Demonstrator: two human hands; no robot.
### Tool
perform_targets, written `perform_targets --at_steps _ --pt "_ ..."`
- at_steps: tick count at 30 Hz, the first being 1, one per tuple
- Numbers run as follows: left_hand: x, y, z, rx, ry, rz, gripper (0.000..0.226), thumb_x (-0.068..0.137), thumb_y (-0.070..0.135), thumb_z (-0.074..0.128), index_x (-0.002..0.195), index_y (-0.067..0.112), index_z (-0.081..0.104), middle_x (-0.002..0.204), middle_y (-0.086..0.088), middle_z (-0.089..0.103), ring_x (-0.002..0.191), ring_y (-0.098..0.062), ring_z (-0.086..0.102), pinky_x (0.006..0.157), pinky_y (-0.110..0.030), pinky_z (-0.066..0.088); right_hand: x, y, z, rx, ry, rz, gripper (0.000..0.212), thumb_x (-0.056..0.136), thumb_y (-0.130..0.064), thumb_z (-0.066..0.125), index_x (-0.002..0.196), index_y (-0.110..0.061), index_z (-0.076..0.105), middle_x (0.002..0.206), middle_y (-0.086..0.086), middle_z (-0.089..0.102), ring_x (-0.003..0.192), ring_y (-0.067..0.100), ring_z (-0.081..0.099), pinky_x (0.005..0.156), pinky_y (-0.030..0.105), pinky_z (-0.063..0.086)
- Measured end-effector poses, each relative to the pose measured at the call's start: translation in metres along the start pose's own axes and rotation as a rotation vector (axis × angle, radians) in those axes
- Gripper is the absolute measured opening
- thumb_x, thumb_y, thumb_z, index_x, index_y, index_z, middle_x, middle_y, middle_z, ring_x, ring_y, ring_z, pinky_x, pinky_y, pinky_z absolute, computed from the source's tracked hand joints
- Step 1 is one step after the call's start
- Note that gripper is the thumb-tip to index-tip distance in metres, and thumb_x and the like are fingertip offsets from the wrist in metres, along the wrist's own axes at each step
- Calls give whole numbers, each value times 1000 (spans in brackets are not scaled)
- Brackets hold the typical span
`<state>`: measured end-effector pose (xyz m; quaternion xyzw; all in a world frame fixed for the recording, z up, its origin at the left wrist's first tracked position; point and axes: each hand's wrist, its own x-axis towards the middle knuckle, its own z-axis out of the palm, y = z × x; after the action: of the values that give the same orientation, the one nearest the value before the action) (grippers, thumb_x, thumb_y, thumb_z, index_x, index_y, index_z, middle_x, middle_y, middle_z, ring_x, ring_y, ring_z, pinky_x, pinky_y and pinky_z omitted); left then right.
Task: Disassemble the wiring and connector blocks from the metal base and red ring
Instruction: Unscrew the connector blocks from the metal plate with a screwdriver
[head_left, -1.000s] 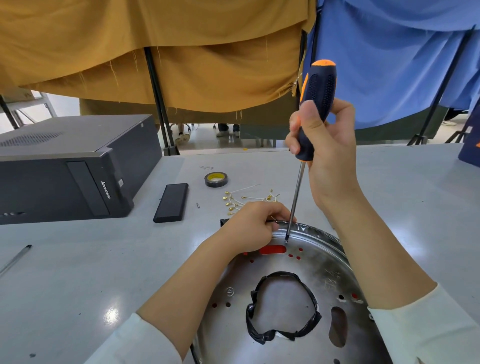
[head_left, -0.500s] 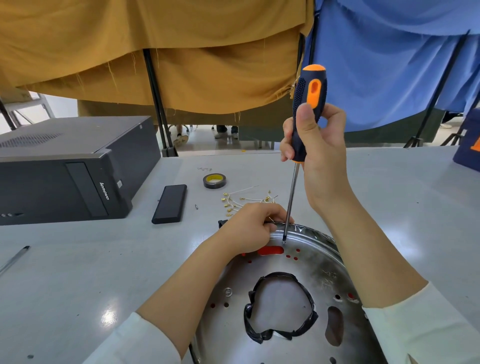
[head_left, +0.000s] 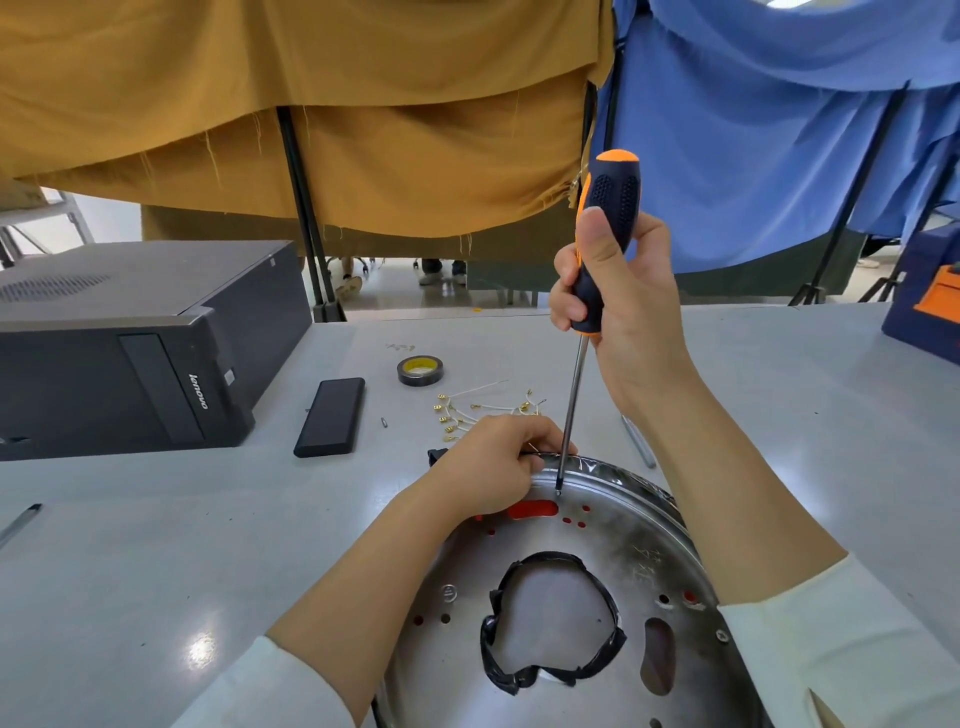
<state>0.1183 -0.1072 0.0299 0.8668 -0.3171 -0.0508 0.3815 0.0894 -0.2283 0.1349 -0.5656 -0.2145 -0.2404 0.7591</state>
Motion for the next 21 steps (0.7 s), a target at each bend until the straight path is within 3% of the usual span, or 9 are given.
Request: perform_targets --at_steps 4,8,13,17,21 --pt "0 0 1 -11 -3 -4 42 84 -7 45 100 26 67 102 5 69 99 -9 61 93 -27 47 1 1 -4 5 32 -8 23 94 -36 43 103 -15 49 80 0 60 60 17 53 61 30 47" --pt "-1 -1 1 -13 -7 3 40 84 -7 46 101 24 66 104 4 70 100 -10 62 93 -30 47 2 0 -6 84 28 35 28 94 -43 38 100 -18 49 74 1 55 50 14 43 54 26 37" --pt "0 -1 1 -21 -8 3 40 85 -7 46 103 22 67 105 4 69 101 -11 62 94 -30 47 1 -3 -5 5 31 -25 23 92 -35 54 92 -17 41 67 0 52 43 15 39 46 26 38" --pt "0 -2 0 -7 -10 6 40 85 -6 46 101 25 66 104 6 69 101 -8 62 92 -23 47 1 -4 -3 -15 -7 -10 29 94 -40 42 96 -13 51 74 -1 59 54 18 50 52 28 44" --pt "-1 -1 -1 1 -11 9 41 85 -6 46 100 26 66 105 7 69 100 -7 61 90 -20 46 -1 -7 -1 48 -46 23 33 94 -41 40 103 -9 46 74 1 53 49 15 42 50 29 38"
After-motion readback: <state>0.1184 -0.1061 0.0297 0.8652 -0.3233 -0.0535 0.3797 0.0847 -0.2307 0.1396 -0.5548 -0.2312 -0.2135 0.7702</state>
